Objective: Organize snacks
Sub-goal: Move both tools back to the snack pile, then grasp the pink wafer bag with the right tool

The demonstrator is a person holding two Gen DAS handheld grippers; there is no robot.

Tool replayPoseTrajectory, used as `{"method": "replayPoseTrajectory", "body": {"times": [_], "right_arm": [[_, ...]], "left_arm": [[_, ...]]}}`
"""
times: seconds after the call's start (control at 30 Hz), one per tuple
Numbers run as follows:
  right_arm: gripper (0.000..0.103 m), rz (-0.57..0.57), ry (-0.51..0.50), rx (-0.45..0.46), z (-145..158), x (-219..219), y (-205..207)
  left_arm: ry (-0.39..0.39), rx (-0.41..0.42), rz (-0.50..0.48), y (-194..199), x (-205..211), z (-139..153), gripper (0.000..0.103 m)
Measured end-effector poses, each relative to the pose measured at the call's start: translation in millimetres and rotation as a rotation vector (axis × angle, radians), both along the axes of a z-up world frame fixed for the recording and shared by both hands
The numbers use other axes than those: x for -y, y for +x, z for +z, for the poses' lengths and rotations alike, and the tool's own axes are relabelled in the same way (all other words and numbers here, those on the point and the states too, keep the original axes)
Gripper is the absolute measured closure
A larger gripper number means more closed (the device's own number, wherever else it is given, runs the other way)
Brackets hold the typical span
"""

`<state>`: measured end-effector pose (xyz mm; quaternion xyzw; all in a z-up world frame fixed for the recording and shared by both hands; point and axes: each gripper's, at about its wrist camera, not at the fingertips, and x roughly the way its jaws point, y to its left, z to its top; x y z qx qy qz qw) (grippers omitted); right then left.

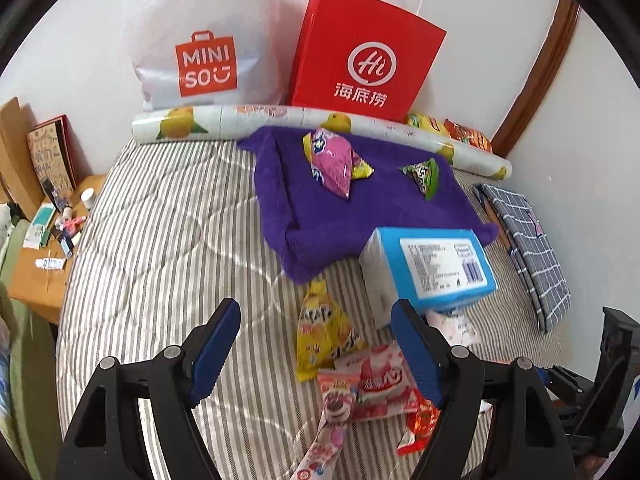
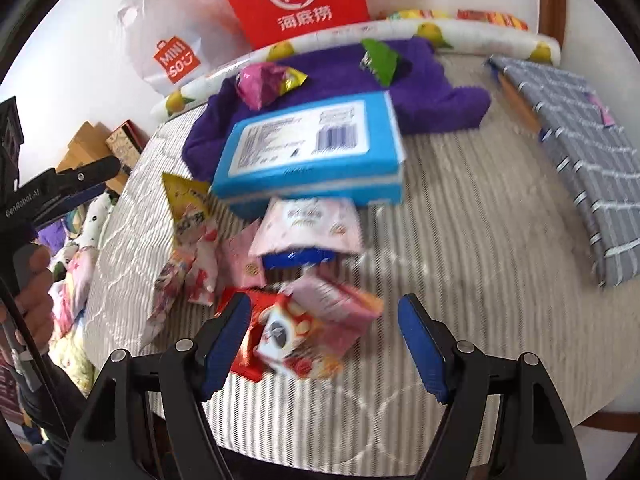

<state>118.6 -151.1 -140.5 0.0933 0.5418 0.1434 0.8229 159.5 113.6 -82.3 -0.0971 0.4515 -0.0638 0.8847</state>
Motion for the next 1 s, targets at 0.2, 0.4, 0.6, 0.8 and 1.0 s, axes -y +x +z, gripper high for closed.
{"method": "replayPoseTrajectory", "body": {"times": [0.2,0.4,0.6,0.8,1.0], "right_arm": [[0.025,-0.020,-0.069,-0.026,-12,-10,-4],[0.025,-0.020,-0.073,-0.064,-27,-17,3],[0.037,-0.028,-0.069,-0.083,-43,-21,10],[0.047,-0.030,-0.051,-0.054,-35,-9,10],[0.048,-0.055,-0.053,-0.008,-26,10,4]], "left_arm": [[-0.020,-0.005,0.004,-13,-11,-9,0.027],[-0.026,-0.032,0.007,-17,-18,-23,0.027],[-0.025,-0.055,0.003,-25,-22,-37,0.027],[-0.031,-0.075,-0.006,-36,-23,-48,0.027],[-0.017,-0.088,-0.046,-50,-14,-57,0.027]]}}
